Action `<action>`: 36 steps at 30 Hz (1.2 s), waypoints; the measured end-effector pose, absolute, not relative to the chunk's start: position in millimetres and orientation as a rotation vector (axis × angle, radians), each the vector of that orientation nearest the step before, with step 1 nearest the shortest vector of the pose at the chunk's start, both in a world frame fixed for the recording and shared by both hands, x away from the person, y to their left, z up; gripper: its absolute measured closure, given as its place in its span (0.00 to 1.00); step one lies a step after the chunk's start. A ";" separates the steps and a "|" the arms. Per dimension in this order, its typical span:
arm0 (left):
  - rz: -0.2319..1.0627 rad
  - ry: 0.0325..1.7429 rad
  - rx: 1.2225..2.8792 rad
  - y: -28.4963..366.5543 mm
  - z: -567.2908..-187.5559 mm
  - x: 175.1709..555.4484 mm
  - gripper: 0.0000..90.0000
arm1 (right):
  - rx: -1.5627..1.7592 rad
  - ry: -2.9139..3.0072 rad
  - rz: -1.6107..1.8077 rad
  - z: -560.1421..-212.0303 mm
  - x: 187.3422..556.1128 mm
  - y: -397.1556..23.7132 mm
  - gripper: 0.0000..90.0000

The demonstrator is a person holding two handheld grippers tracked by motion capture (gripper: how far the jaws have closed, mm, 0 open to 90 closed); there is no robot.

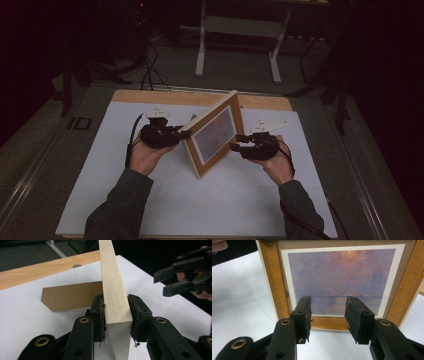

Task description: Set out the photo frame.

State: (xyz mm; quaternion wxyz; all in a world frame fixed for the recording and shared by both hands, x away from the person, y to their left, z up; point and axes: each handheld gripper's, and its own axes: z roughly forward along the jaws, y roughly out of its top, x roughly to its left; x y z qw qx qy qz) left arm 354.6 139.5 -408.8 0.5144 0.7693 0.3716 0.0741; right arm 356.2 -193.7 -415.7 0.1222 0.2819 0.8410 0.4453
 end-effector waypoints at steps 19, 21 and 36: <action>0.212 0.928 1.802 141.7 -419.1 349.5 0.74 | 0.823 2.444 1.300 -411.0 359.3 -192.8 0.60; 0.237 0.945 1.778 138.2 -423.9 344.9 0.76 | 0.833 2.434 1.282 -410.8 363.7 -193.3 0.60; 0.136 0.923 1.720 145.2 -429.7 349.0 0.80 | 0.993 2.329 1.231 -408.1 392.1 -212.7 0.59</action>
